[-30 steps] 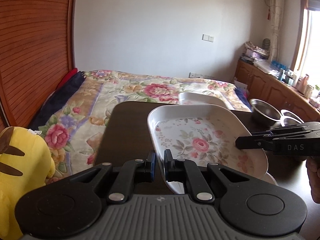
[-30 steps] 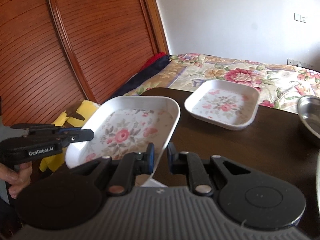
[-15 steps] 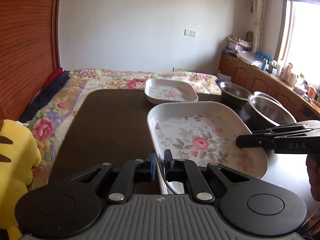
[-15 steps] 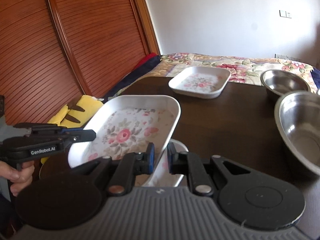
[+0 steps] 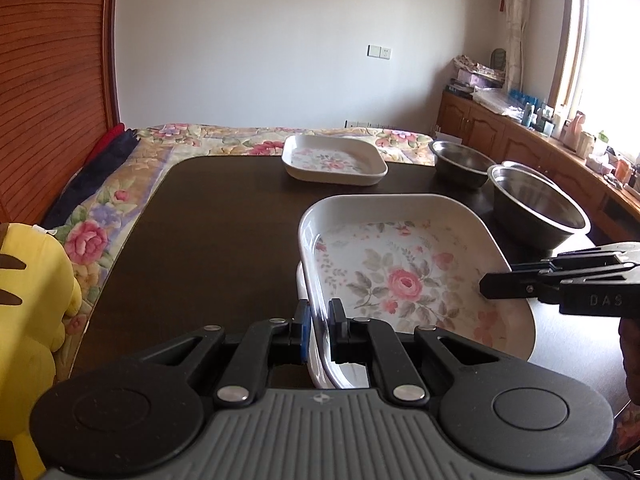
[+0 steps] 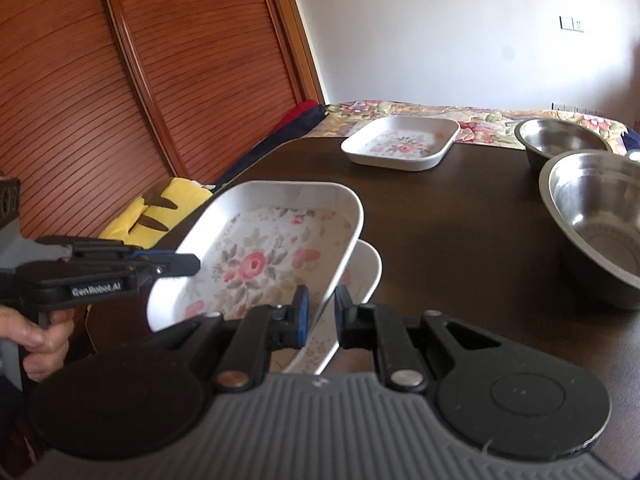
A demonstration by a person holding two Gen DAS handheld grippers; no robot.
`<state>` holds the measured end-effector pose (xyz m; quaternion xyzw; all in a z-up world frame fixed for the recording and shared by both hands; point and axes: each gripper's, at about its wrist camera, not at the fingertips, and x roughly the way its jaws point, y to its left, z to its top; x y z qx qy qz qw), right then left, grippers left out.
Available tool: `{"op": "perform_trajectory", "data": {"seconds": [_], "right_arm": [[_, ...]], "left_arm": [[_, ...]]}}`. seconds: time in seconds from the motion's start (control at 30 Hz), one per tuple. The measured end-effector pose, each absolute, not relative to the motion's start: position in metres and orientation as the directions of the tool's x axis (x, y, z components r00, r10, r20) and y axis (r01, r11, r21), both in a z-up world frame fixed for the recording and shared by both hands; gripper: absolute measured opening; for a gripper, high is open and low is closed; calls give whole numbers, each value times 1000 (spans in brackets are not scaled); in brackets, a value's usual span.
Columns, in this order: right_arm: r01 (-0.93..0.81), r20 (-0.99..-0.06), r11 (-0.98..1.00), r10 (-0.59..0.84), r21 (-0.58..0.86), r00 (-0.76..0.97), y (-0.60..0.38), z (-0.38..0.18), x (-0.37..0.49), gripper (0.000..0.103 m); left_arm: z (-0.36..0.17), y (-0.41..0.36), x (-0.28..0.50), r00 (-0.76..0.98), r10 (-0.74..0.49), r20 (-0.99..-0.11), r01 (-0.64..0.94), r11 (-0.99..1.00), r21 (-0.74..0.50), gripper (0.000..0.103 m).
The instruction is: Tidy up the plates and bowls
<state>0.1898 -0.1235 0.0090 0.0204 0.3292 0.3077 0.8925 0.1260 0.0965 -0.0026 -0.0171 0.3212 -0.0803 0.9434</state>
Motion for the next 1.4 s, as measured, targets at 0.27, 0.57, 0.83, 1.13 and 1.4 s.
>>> {"op": "perform_trajectory", "data": {"seconds": [0.27, 0.57, 0.83, 1.13, 1.4], "right_arm": [[-537, -569, 809, 565, 239, 598, -123, 7, 188, 16], [-522, -578, 811, 567, 265, 587, -124, 0, 188, 19], [-533, -571, 814, 557, 231, 603, -122, 2, 186, 20], [-542, -545, 818, 549, 194, 634, -124, 12, 186, 20], [-531, -530, 828, 537, 182, 656, -127, 17, 188, 20]], "left_arm": [[-7, 98, 133, 770, -157, -618, 140, 987, -77, 36], [-12, 96, 138, 761, -161, -628, 143, 987, -79, 36], [-12, 99, 139, 762, -161, -628, 137, 987, -88, 37], [-2, 98, 138, 780, -156, -606, 137, 987, -79, 37], [5, 97, 139, 793, -155, -589, 142, 987, -69, 37]]}}
